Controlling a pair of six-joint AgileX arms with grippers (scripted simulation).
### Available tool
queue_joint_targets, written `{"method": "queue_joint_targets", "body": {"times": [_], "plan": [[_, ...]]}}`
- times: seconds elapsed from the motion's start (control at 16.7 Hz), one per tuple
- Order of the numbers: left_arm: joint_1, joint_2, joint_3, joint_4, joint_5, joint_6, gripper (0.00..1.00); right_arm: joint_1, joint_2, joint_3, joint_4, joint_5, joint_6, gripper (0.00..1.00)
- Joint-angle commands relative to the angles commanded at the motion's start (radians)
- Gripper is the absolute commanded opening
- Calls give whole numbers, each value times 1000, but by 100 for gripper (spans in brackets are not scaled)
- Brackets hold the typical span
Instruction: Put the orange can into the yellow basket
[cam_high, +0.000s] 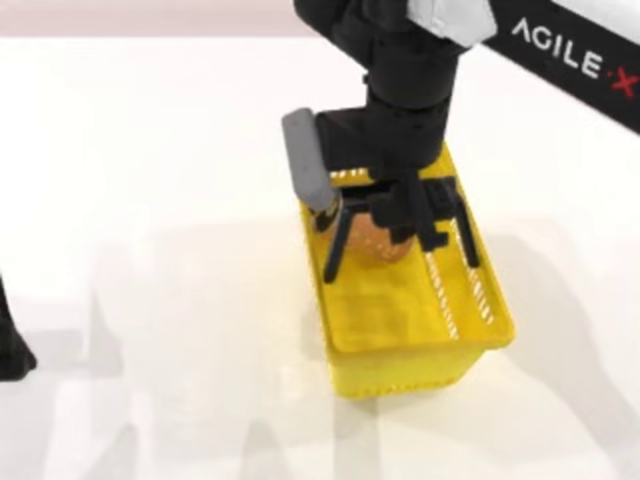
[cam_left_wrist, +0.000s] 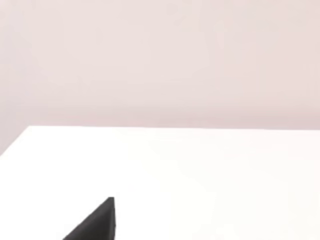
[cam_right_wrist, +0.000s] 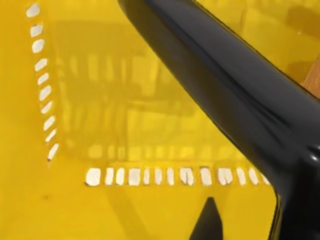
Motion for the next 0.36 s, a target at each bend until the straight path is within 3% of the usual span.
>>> {"method": "queue_joint_targets", "body": {"times": [0.36], "plan": [[0, 0, 0, 0, 0, 0, 100, -22, -6, 155, -158, 0, -29, 0]]}}
